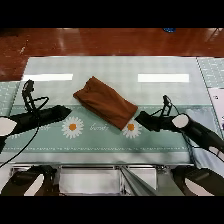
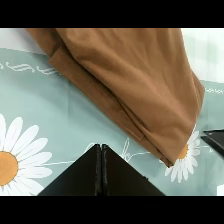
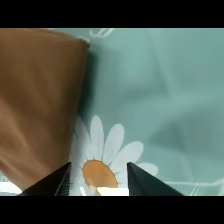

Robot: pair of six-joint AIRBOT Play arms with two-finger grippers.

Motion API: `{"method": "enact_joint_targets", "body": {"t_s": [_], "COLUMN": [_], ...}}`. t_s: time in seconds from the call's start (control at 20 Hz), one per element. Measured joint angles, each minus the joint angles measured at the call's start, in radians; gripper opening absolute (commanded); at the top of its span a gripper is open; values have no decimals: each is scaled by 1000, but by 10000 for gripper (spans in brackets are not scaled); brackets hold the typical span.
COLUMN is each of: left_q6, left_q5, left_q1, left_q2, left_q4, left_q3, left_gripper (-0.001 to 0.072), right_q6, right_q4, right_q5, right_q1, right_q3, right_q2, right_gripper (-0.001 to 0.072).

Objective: Fold the shirts.

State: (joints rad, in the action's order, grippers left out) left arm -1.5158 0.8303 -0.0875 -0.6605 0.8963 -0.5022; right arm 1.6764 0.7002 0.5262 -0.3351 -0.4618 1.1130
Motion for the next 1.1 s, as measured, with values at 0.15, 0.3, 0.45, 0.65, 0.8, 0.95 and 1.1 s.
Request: {"method": "enact_joint_targets", "body": {"t_s": [0.15, 0.3, 0.45, 0.65, 0.8, 0.95, 1.1], "left_q6": [0, 0, 0, 0, 0, 0, 0], "left_q5": [1, 1, 0, 1, 1, 1, 1], "left_q1": [0, 0, 0, 0, 0, 0, 0], "left_q2": [0, 0, 0, 0, 0, 0, 0], "left_q4": [0, 0, 0, 0, 0, 0, 0], "left_q3": [0, 0, 0, 0, 0, 0, 0], "left_gripper": [15, 15, 15, 15, 15, 15, 15], "right_q6": [-127, -223, -328, -444, -430, -404, -350], "right_q4": [-165, -258, -313, -335, -272, -218, -134], "right_q5": [-6, 37, 108, 233, 329, 440, 509], "right_q1": [-22, -34, -43, -18, 41, 124, 238], "right_q3": [-68, -168, -283, -507, -734, -970, -1124], "right_q2": [126, 246, 341, 385, 381, 341, 270], "right_gripper": [405, 270, 25, 25, 25, 25, 25]}}
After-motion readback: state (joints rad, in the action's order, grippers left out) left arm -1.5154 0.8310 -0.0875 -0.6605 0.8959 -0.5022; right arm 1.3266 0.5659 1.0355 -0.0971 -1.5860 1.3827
